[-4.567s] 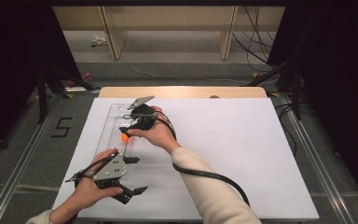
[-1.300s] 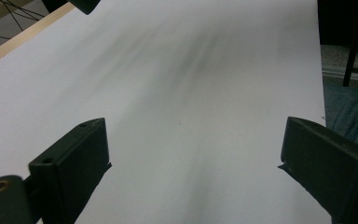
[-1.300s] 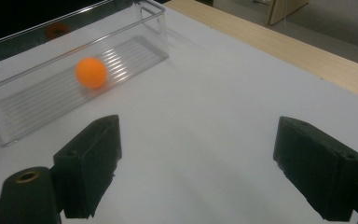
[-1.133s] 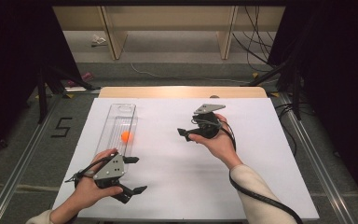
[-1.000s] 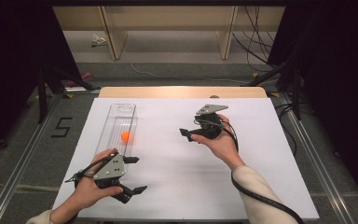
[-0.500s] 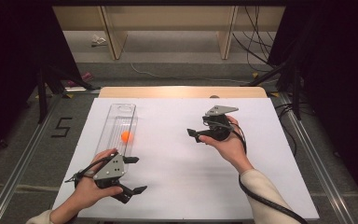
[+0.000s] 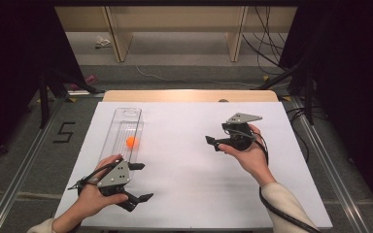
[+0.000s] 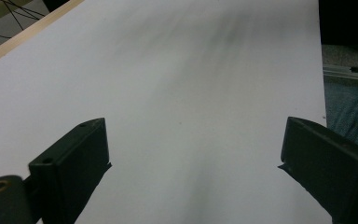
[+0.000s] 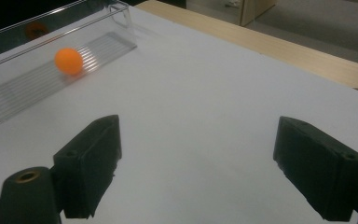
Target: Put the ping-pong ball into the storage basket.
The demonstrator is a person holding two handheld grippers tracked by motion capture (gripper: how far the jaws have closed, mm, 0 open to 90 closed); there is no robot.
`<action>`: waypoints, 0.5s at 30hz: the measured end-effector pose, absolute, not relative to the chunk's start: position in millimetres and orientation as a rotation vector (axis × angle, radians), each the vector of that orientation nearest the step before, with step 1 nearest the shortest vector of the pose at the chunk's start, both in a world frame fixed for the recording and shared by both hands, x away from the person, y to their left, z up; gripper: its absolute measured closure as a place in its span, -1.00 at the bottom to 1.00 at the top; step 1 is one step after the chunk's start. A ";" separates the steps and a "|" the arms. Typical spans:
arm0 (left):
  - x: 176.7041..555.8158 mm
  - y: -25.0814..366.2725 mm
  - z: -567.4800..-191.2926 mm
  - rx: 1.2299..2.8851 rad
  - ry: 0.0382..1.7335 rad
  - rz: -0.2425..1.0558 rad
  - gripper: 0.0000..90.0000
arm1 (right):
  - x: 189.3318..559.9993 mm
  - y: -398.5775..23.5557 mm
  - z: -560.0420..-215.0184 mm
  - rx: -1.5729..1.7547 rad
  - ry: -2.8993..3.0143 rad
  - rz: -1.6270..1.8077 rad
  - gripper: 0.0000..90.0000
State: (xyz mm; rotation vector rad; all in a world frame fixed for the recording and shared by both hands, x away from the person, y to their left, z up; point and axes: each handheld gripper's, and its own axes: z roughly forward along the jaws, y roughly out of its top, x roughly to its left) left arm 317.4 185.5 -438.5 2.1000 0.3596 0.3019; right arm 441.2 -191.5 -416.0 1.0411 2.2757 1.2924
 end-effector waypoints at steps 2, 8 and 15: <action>317.5 185.5 -438.5 2.100 0.360 0.302 -0.84 | 439.4 -195.0 -416.1 1.050 2.270 1.292 -0.64; 317.7 185.6 -438.4 2.099 0.360 0.302 -0.84 | 433.9 -207.5 -417.8 1.074 2.253 1.291 -0.64; 317.6 185.6 -438.3 2.099 0.360 0.303 -0.84 | 427.3 -220.9 -419.9 1.099 2.238 1.285 -0.64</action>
